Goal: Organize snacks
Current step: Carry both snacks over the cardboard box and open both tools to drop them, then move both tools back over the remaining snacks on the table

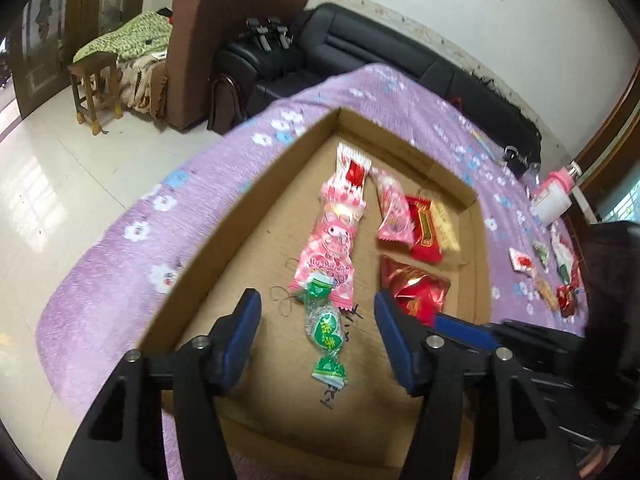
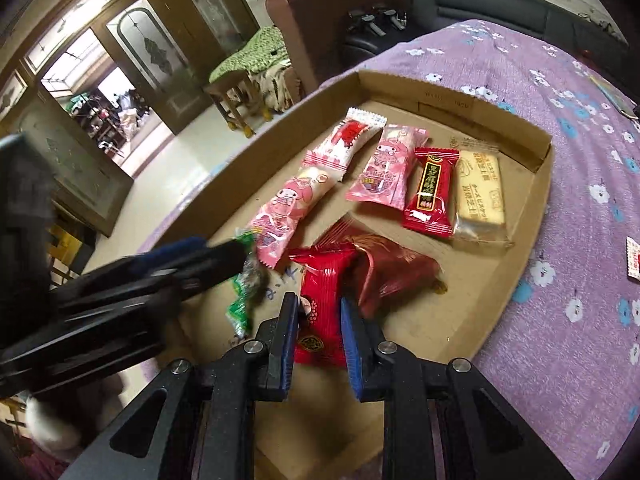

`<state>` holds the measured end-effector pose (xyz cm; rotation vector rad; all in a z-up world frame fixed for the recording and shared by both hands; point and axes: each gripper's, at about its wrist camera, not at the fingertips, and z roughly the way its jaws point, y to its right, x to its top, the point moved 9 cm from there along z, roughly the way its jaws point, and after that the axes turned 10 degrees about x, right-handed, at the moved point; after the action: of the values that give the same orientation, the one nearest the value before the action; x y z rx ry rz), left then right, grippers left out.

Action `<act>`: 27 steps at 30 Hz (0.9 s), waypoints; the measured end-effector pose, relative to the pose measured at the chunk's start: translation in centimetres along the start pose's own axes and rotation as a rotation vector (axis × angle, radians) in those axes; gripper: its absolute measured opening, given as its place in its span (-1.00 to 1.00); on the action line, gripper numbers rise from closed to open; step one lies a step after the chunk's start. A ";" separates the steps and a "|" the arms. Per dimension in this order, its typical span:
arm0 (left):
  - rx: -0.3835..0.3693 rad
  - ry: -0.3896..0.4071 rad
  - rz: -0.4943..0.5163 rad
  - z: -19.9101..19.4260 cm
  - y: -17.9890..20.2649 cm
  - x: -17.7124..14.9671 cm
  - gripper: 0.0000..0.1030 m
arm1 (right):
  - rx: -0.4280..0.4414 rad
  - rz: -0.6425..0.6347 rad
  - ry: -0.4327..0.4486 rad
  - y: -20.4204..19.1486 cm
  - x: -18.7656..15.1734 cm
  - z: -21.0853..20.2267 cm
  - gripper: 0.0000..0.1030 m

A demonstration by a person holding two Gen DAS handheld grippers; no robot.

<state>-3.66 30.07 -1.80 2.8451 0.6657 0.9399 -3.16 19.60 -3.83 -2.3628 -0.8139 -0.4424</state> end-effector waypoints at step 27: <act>0.242 0.242 0.285 -5.3 5.9 -1.4 0.43 | -0.180 0.171 0.278 9.9 -5.5 -14.3 -0.11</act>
<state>-5.50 23.78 2.95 3.1281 0.4215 1.3491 -2.59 1.78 0.30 -2.4348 -0.4565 -0.7778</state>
